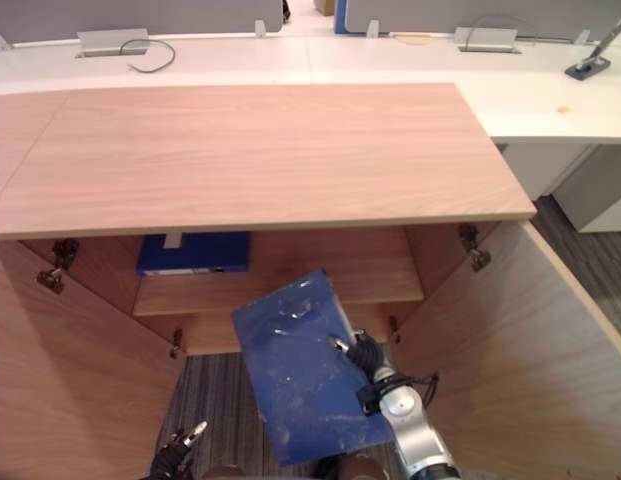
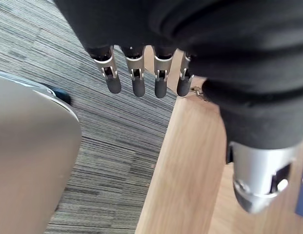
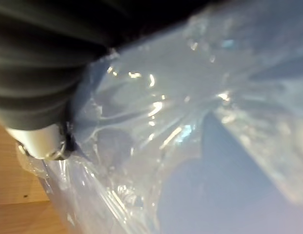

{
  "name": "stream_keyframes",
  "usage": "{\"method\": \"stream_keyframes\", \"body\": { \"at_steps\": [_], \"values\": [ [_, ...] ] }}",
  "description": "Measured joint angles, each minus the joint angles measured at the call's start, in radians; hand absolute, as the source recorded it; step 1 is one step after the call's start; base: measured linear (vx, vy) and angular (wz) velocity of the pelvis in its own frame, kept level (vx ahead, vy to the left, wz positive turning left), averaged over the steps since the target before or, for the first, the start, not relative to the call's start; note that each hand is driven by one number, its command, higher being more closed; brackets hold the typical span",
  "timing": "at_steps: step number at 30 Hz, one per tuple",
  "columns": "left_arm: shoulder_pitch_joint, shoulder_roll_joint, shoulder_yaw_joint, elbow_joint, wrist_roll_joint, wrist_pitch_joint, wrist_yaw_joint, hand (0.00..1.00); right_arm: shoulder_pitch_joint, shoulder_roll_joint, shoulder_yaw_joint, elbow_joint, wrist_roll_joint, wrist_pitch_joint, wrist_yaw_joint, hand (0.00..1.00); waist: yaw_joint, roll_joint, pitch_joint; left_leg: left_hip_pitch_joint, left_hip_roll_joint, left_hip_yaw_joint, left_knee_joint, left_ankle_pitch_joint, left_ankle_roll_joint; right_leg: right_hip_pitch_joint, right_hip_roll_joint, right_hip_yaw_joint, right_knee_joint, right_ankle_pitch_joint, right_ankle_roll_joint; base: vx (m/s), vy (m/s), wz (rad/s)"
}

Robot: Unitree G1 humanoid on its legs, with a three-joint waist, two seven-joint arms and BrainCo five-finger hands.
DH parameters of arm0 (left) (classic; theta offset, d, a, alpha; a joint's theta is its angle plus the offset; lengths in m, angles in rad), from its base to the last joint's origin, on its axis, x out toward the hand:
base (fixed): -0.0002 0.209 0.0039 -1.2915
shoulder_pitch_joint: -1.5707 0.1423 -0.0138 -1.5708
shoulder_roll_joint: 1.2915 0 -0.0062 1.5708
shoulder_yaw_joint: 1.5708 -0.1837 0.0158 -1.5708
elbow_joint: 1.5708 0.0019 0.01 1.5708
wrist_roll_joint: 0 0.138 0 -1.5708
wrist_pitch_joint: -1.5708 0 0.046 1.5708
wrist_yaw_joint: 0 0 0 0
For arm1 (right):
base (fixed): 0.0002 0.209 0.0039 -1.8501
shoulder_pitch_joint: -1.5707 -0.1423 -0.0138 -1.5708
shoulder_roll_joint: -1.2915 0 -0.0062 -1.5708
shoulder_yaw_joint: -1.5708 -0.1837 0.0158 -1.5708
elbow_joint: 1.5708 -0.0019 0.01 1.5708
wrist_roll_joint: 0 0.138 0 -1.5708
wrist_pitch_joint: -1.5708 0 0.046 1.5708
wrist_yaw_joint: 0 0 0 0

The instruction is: Walk over to the cabinet, pick up the folder, carry it to the office cabinet, place the folder inside the office cabinet, then close the office cabinet door

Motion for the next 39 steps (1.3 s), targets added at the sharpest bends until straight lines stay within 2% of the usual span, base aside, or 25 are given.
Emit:
{"method": "stream_keyframes", "body": {
  "at_steps": [1,2,3,4,5,7,8,9,10,11,12,15,21,24,29,32,35,38,39],
  "values": [
    [0.001,0.000,0.000,0.000,0.000,0.000,0.000,0.00,0.001,-0.001,0.004,0.000,0.000,0.000,0.000,1.00,0.004,0.004,0.000,-0.032,0.017,0.010,0.090,0.014,0.006,0.023,0.010,0.000,-0.016,0.000,-0.001,0.18,-0.064,-0.03],
    [0.000,-0.001,-0.001,0.003,0.001,0.001,0.001,0.00,0.001,0.001,0.013,0.000,0.000,0.001,-0.002,1.00,0.016,-0.005,0.005,-0.100,0.053,0.039,0.244,0.010,0.015,0.056,0.014,0.005,-0.034,-0.003,-0.007,0.19,-0.042,-0.08],
    [-0.005,0.001,0.002,-0.008,-0.001,-0.002,0.001,0.00,0.000,0.001,0.011,0.000,0.000,0.002,-0.005,1.00,0.025,-0.009,0.008,-0.149,0.060,0.081,0.319,-0.019,0.037,0.082,0.006,0.012,-0.054,-0.003,-0.007,0.19,-0.031,-0.07],
    [-0.006,0.003,0.003,-0.008,0.000,-0.005,0.001,0.00,0.000,0.002,0.009,0.000,0.000,0.002,-0.007,1.00,0.027,-0.019,0.014,-0.169,0.056,0.101,0.324,-0.033,0.058,0.095,0.001,0.013,-0.064,-0.002,-0.005,0.18,-0.017,-0.02],
    [-0.007,0.006,0.009,-0.007,0.002,-0.006,0.003,0.00,0.000,0.005,0.002,0.000,-0.001,0.004,-0.012,1.00,0.029,-0.021,0.016,-0.201,0.038,0.134,0.280,-0.056,0.091,0.119,-0.014,0.015,-0.086,0.004,0.005,0.17,0.045,-0.06],
    [0.001,0.006,0.020,0.003,0.014,-0.006,0.007,0.00,-0.002,0.004,-0.006,0.000,-0.001,0.004,-0.015,1.00,0.041,-0.024,0.016,-0.212,-0.025,0.142,0.081,-0.056,0.096,0.129,-0.044,0.029,-0.089,0.012,0.019,0.20,0.169,-0.40],
    [0.049,-0.011,0.022,0.025,0.049,-0.004,0.006,0.00,-0.002,-0.006,-0.003,-0.002,-0.001,0.002,-0.008,1.00,0.051,0.016,-0.004,-0.166,-0.069,0.090,-0.248,0.138,0.081,0.134,-0.022,0.063,-0.111,0.026,0.051,0.20,0.262,-0.68],
    [0.051,-0.011,0.026,0.049,0.055,-0.003,0.006,0.00,-0.006,0.010,-0.008,0.012,-0.001,0.004,-0.007,1.00,0.052,0.007,-0.002,-0.150,-0.079,0.099,-0.256,0.142,0.115,0.144,-0.028,0.081,-0.116,0.024,0.072,0.22,0.263,-0.57],
    [0.048,-0.006,0.041,0.071,0.057,0.001,0.005,0.00,-0.001,0.027,-0.008,0.013,-0.001,0.008,-0.011,1.00,0.043,-0.014,0.003,-0.130,-0.102,0.101,-0.279,0.158,0.102,0.154,-0.044,0.080,-0.122,0.035,0.087,0.19,0.154,-0.05],
    [0.056,0.010,0.056,0.090,0.071,0.004,0.006,0.00,0.014,0.042,-0.011,0.004,-0.002,0.007,-0.011,1.00,0.037,-0.047,0.001,-0.089,-0.139,0.105,-0.353,0.174,0.112,0.160,-0.077,0.076,-0.128,0.036,0.095,0.26,0.193,0.12],
    [0.059,0.018,0.056,0.096,0.084,0.009,0.005,0.00,0.023,0.047,-0.016,0.003,-0.002,0.007,-0.007,1.00,0.031,-0.063,-0.007,-0.063,-0.172,0.113,-0.410,0.193,0.123,0.163,-0.101,0.075,-0.138,0.043,0.107,0.24,0.191,0.10],
    [0.062,0.015,0.056,0.090,0.096,0.009,0.004,0.00,0.022,0.057,-0.023,0.004,-0.002,0.007,-0.003,1.00,0.031,-0.061,-0.009,-0.009,-0.224,0.134,-0.505,0.222,0.146,0.179,-0.138,0.078,-0.163,0.060,0.134,0.12,0.152,-0.03],
    [0.075,0.018,0.052,0.088,0.096,0.009,0.001,0.00,0.055,0.085,-0.028,0.005,0.016,0.007,0.000,1.00,0.020,-0.056,-0.017,0.062,-0.238,0.142,-0.614,0.266,0.147,0.200,-0.135,0.080,-0.176,0.063,0.137,0.04,0.032,-0.06],
    [0.077,0.020,0.043,0.083,0.092,0.009,0.000,0.00,0.068,0.088,-0.067,0.008,0.117,0.010,-0.002,1.00,0.016,-0.050,-0.020,0.075,-0.238,0.140,-0.651,0.291,0.142,0.198,-0.130,0.080,-0.179,0.063,0.138,-0.03,0.002,0.00],
    [0.084,0.016,0.037,0.072,0.087,0.009,0.000,0.00,0.068,0.097,-0.143,0.007,0.323,0.010,-0.038,1.00,0.011,-0.033,-0.026,0.074,-0.238,0.142,-0.652,0.296,0.142,0.193,-0.131,0.084,-0.176,0.060,0.142,-0.07,0.001,-0.03],
    [0.085,0.009,0.037,0.072,0.087,0.009,-0.001,0.00,0.064,0.121,-0.212,-0.005,0.439,0.008,-0.048,1.00,0.011,-0.019,-0.023,0.057,-0.240,0.144,-0.646,0.287,0.147,0.156,-0.149,0.095,-0.140,0.042,0.150,-0.07,0.034,-0.05],
    [0.085,0.008,0.031,0.072,0.088,0.011,-0.003,0.00,0.041,0.144,-0.294,-0.015,0.576,-0.003,-0.081,1.00,0.012,-0.015,-0.011,-0.014,-0.242,0.149,-0.552,0.245,0.161,0.088,-0.185,0.107,-0.056,0.016,0.155,-0.06,0.037,-0.05],
    [0.083,0.008,0.014,0.072,0.087,0.011,-0.001,0.00,-0.029,0.151,-0.392,-0.015,0.736,-0.035,-0.153,1.00,0.005,0.003,0.026,-0.103,-0.236,0.144,-0.356,0.151,0.179,0.051,-0.225,0.110,0.044,-0.024,0.166,-0.01,0.025,0.06],
    [0.081,0.005,0.006,0.072,0.080,0.011,0.003,0.00,-0.066,0.150,-0.423,-0.015,0.810,-0.063,-0.184,1.00,0.001,0.015,0.044,-0.141,-0.228,0.143,-0.276,0.110,0.185,0.033,-0.240,0.110,0.090,-0.045,0.171,-0.01,0.085,0.05]
  ]
}}
